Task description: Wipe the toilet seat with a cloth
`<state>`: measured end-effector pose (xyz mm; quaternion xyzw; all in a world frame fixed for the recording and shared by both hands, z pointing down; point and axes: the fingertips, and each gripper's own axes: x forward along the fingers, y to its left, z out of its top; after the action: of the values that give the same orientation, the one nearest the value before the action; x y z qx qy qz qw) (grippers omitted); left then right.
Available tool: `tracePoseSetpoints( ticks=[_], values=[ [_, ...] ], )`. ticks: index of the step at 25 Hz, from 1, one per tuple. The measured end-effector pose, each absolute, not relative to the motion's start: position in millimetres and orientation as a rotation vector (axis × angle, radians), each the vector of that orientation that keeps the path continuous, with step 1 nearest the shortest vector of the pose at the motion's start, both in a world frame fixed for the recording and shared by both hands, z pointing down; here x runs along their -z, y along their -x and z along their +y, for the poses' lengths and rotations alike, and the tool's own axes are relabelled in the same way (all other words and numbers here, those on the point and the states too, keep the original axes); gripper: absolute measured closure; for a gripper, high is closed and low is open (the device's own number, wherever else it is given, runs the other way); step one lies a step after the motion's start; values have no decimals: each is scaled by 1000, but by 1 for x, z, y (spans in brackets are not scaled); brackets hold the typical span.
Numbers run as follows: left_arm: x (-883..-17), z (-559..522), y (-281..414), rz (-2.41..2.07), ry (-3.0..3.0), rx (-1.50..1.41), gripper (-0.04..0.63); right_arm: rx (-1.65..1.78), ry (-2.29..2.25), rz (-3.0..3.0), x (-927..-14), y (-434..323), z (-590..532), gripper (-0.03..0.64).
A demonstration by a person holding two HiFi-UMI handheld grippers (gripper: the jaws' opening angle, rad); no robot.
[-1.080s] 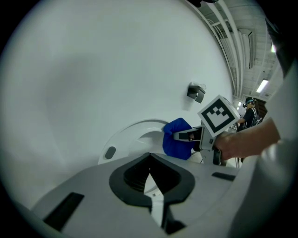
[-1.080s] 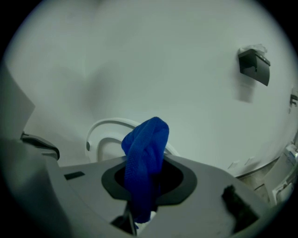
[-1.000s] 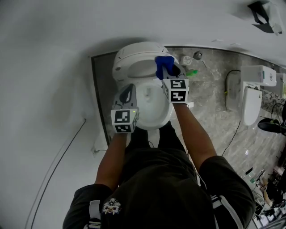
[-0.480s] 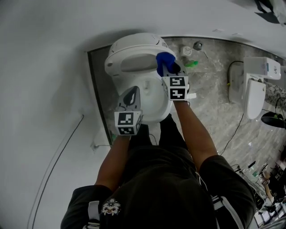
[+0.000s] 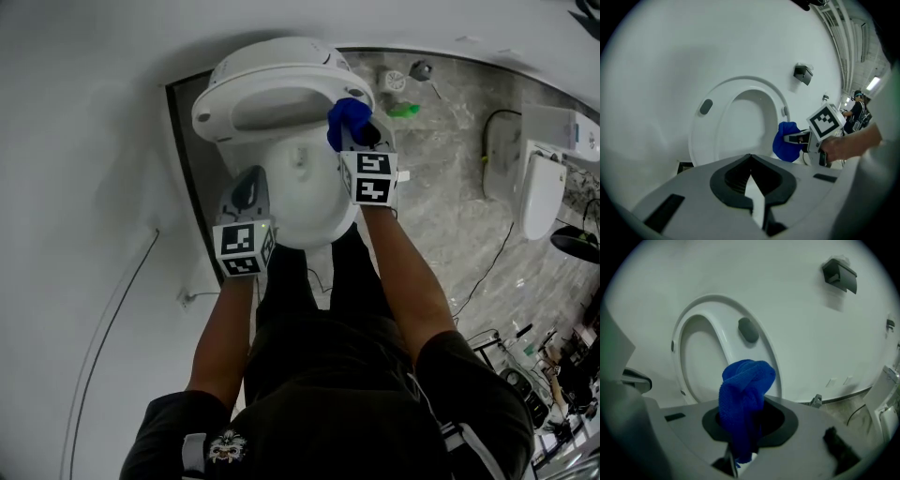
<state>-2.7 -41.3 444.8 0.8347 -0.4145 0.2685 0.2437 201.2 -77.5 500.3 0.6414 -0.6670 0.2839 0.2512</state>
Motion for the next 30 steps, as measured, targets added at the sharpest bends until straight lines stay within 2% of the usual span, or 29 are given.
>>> tracePoseSetpoints(
  ticks=[10, 19, 30],
  values=[
    [-493, -6, 18, -1099, -2194, -749, 586, -844, -1674, -1690, -571, -199, -43, 540],
    [-520, -27, 46, -1159, -2167, -750, 586, -927, -1590, -1601, -629, -186, -22, 540],
    [-538, -6, 61, -1084, -2173, -760, 586, -828, -1354, -1553, -688, -148, -19, 540]
  ],
)
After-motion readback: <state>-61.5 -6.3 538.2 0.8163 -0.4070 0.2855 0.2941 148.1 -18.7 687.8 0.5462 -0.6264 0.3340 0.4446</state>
